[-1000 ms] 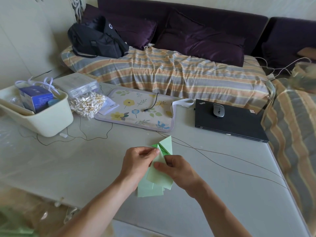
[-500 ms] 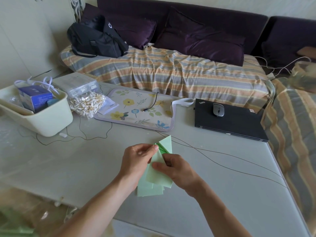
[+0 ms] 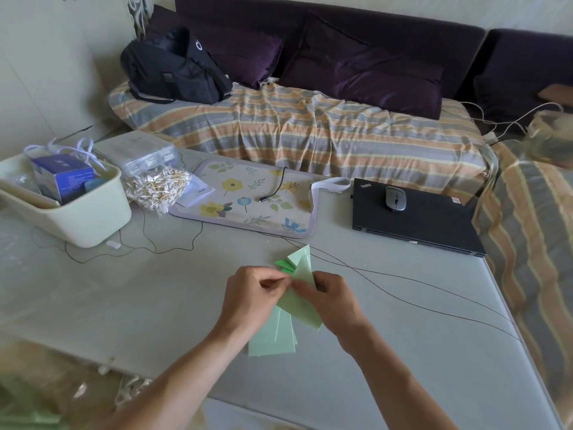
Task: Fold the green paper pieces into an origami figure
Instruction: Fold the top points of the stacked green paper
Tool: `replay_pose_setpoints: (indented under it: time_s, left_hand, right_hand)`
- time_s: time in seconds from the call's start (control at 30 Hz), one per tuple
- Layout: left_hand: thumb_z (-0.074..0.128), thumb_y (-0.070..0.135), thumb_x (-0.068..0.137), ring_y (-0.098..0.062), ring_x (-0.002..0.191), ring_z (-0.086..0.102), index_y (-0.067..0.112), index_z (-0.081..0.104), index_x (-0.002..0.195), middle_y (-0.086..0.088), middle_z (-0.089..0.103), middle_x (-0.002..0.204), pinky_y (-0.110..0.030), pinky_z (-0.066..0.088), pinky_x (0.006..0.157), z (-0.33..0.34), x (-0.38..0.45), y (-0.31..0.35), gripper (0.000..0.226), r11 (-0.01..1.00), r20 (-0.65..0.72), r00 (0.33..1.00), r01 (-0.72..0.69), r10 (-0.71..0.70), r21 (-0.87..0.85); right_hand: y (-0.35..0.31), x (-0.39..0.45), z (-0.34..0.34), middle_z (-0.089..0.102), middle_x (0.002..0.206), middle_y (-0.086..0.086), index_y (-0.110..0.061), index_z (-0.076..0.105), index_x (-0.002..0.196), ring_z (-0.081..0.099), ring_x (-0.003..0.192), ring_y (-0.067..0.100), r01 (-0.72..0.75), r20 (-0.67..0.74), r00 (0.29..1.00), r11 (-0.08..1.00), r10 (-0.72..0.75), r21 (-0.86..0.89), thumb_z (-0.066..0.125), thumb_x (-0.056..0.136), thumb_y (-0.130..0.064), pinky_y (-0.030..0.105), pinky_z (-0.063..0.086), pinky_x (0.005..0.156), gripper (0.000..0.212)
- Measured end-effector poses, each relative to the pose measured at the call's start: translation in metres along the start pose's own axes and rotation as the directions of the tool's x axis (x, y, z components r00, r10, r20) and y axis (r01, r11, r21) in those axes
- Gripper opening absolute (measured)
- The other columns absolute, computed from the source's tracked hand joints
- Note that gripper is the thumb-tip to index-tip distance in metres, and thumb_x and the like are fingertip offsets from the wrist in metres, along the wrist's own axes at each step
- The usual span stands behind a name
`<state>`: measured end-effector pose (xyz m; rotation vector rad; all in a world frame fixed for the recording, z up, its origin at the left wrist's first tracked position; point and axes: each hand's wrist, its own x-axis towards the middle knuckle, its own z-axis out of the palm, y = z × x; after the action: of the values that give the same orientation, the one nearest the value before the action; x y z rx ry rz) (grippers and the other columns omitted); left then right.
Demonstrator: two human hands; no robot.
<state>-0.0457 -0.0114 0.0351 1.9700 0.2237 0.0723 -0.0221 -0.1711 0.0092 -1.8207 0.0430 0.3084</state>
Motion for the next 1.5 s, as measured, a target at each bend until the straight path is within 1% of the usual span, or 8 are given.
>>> replay_pose_setpoints:
  time_s: [0.1, 0.27, 0.73, 0.9, 1.0, 1.1, 1.3, 1.5]
  left_hand:
    - [0.081, 0.019, 0.083, 0.010, 0.057, 0.062, 0.025, 0.083, 0.088, 0.021, 0.071, 0.062, -0.006, 0.044, 0.061, 0.000, -0.001, 0.000, 0.008, 1.000, -0.008, 1.000, -0.014, 0.014, 0.022]
    - [0.082, 0.018, 0.082, 0.010, 0.062, 0.065, 0.026, 0.083, 0.088, 0.018, 0.075, 0.071, -0.007, 0.045, 0.063, -0.001, 0.000, -0.001, 0.010, 0.999, -0.003, 1.000, -0.017, 0.017, 0.028]
    - [0.080, 0.019, 0.084, 0.010, 0.060, 0.063, 0.027, 0.083, 0.088, 0.020, 0.074, 0.068, -0.004, 0.043, 0.061, -0.001, -0.001, 0.003, 0.010, 0.997, -0.019, 0.999, -0.040, 0.041, 0.063]
    - [0.079, 0.021, 0.085, 0.007, 0.065, 0.067, 0.028, 0.083, 0.089, 0.019, 0.075, 0.072, -0.006, 0.045, 0.061, -0.004, 0.000, 0.003, 0.009, 0.999, 0.015, 1.000, -0.006, 0.005, 0.037]
    - [0.077, 0.022, 0.085, 0.006, 0.071, 0.068, 0.029, 0.083, 0.089, 0.017, 0.076, 0.076, -0.006, 0.045, 0.061, -0.004, -0.002, 0.004, 0.010, 0.998, 0.084, 0.996, 0.001, -0.007, 0.068]
    - [0.076, 0.023, 0.086, -0.001, 0.076, 0.071, 0.031, 0.083, 0.088, 0.017, 0.077, 0.078, -0.019, 0.052, 0.067, -0.003, -0.004, 0.005, 0.011, 0.996, 0.142, 0.990, -0.009, -0.003, 0.084]
    - [0.074, 0.026, 0.086, -0.002, 0.079, 0.072, 0.031, 0.083, 0.090, 0.018, 0.077, 0.079, -0.026, 0.055, 0.076, -0.002, -0.002, 0.003, 0.011, 0.994, 0.184, 0.983, -0.006, -0.014, 0.110]
    - [0.074, 0.027, 0.084, -0.006, 0.081, 0.073, 0.032, 0.083, 0.089, 0.015, 0.077, 0.079, -0.023, 0.054, 0.073, -0.002, -0.002, 0.004, 0.011, 0.995, 0.203, 0.978, 0.021, -0.040, 0.096]
  right_hand:
    - [0.001, 0.000, 0.001, 0.056, 0.072, 0.001, 0.000, 0.066, 0.087, 0.048, 0.065, 0.015, -0.005, -0.008, 1.000, 1.000, 0.005, 0.010, 0.071, 0.078, -0.049, 0.033, 0.037, 0.062, 0.050]
    - [0.002, 0.001, 0.001, 0.057, 0.072, 0.001, 0.001, 0.067, 0.088, 0.048, 0.064, 0.015, -0.009, -0.017, 1.000, 1.000, 0.009, 0.011, 0.074, 0.088, -0.037, 0.031, 0.037, 0.061, 0.039]
    - [-0.003, -0.005, 0.004, 0.059, 0.075, 0.003, 0.003, 0.068, 0.092, 0.049, 0.069, 0.015, -0.041, -0.005, 0.999, 0.993, 0.042, 0.111, 0.074, 0.090, -0.038, 0.033, 0.037, 0.065, 0.041]
    - [-0.008, -0.005, 0.003, 0.060, 0.076, 0.005, -0.001, 0.068, 0.087, 0.052, 0.071, 0.018, -0.044, 0.012, 0.999, 0.986, 0.042, 0.161, 0.073, 0.080, -0.047, 0.036, 0.039, 0.067, 0.046]
    - [-0.009, -0.002, -0.001, 0.065, 0.079, 0.010, -0.005, 0.069, 0.081, 0.059, 0.076, 0.021, -0.043, -0.024, 0.998, 0.972, 0.050, 0.232, 0.071, 0.086, -0.037, 0.040, 0.048, 0.072, 0.033]
    - [-0.008, 0.000, -0.005, 0.067, 0.082, 0.014, -0.004, 0.070, 0.083, 0.064, 0.078, 0.024, -0.041, -0.077, 0.995, 0.949, 0.068, 0.313, 0.068, 0.094, -0.023, 0.037, 0.056, 0.079, 0.022]
    - [-0.012, -0.004, -0.007, 0.068, 0.069, 0.009, 0.001, 0.072, 0.088, 0.067, 0.061, 0.016, -0.046, -0.148, 0.983, 0.920, 0.113, 0.390, 0.062, 0.100, -0.020, 0.020, 0.055, 0.060, 0.026]
    - [-0.015, -0.006, -0.007, 0.069, 0.071, 0.011, 0.001, 0.074, 0.086, 0.066, 0.062, 0.017, -0.061, -0.196, 0.970, 0.923, 0.145, 0.381, 0.060, 0.101, -0.023, 0.021, 0.054, 0.059, 0.031]
